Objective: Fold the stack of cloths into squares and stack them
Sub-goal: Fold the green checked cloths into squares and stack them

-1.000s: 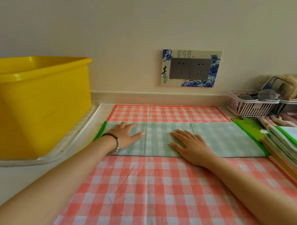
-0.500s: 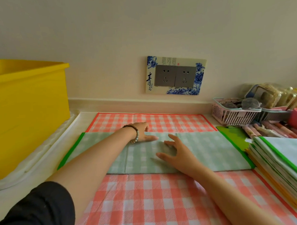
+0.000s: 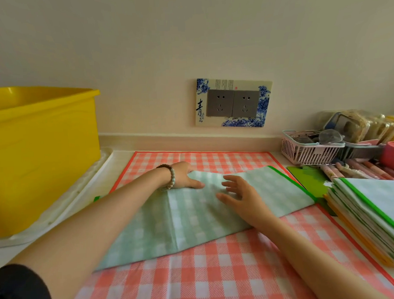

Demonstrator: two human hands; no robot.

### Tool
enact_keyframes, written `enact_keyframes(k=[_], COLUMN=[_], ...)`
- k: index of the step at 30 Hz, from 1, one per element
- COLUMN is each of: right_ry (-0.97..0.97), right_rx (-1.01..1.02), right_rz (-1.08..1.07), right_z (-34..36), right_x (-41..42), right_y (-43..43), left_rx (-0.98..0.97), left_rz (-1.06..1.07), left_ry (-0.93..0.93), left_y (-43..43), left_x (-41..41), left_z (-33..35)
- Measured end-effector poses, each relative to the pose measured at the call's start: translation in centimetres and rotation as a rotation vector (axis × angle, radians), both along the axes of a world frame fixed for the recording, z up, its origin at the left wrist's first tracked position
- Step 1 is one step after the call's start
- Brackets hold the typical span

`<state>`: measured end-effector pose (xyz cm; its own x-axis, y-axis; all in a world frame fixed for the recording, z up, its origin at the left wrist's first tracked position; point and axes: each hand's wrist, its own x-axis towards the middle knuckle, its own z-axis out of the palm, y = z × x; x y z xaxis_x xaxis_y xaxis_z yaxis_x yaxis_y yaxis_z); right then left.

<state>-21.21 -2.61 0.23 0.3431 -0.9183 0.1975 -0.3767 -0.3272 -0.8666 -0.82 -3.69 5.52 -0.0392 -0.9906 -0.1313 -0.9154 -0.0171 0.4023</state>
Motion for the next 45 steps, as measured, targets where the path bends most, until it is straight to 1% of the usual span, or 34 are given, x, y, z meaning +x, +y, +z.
enact_keyframes(k=[3,5,6,9,11,12,14,16,18,21,23,25,28,29,31,33,35,37,40,42,43,45], right_ry=[-0.074,-0.142,-0.186,-0.329,-0.345,-0.323,-0.295,-0.275,-0.196,-0.084,-0.014,0.011,0.003,-0.006,-0.022,0.018,0.173,0.358,0.666,0.835,0.881,0.940], right_rx=[-0.040,-0.001,0.061,0.333,0.473,0.504,0.506,0.471,0.442,0.407,0.388,0.372,0.351,0.348,0.331,0.223,0.004,-0.223,-0.519,-0.782,-0.916,-1.068], right_rz=[-0.102,-0.162,-0.174,-0.180,-0.130,-0.095,-0.076,-0.132,-0.182,-0.198,-0.195,-0.193,-0.187,-0.180,-0.158,-0.125,-0.082,0.016,0.214,0.288,0.342,0.479], right_z=[0.3,0.6,0.7,1.1,1.3,1.3,1.1,1.1,1.3,1.5,1.6,1.6,1.6,1.7,2.0,2.2,2.2,1.9,1.2,1.1,1.2,1.5], right_x=[-0.7,-1.1,-1.2,-1.1,-0.8,-0.7,-0.5,-0.9,-1.6,-2.8,-3.1,-3.0,-2.9,-2.9,-3.2,-3.8,-4.9,-6.6,-9.1,-10.3,-10.8,-11.3], right_y=[-0.6,-0.7,-0.7,-0.4,-0.1,0.0,-0.1,-0.3,-0.4,-0.7,-0.9,-0.9,-1.0,-1.0,-0.8,-0.3,0.8,2.0,3.8,4.4,4.6,4.9], left_rx=[-0.144,-0.261,-0.300,-0.347,-0.377,-0.387,-0.370,-0.294,-0.186,-0.015,-0.028,-0.087,-0.181,-0.205,-0.183,-0.159,-0.236,-0.290,-0.197,-0.134,-0.101,-0.044], left_rz=[0.080,0.127,0.164,0.307,0.375,0.413,0.477,0.488,0.467,0.449,0.419,0.413,0.419,0.420,0.396,0.354,0.239,0.055,-0.173,-0.244,-0.257,-0.275], left_ry=[0.238,0.424,0.488,0.631,0.704,0.720,0.672,0.614,0.568,0.440,0.393,0.398,0.466,0.464,0.443,0.348,0.181,0.090,0.078,0.019,-0.011,-0.056], left_y=[1.4,2.2,2.6,3.8,4.0,4.1,4.2,4.3,4.5,5.2,5.3,5.7,5.8,5.9,6.3,7.7,10.2,13.0,16.4,17.8,18.4,18.9], left_x=[1.4,2.2,2.4,2.0,1.5,0.9,0.3,0.2,0.4,0.7,0.7,0.2,0.0,0.0,0.3,0.6,0.8,0.6,0.6,0.4,0.4,0.6], left_z=[-0.5,-0.9,-1.1,-1.7,-2.3,-2.6,-3.0,-3.1,-3.1,-3.4,-4.1,-4.3,-4.7,-4.6,-4.5,-3.9,-3.2,-2.5,-2.8,-3.2,-3.3,-3.6])
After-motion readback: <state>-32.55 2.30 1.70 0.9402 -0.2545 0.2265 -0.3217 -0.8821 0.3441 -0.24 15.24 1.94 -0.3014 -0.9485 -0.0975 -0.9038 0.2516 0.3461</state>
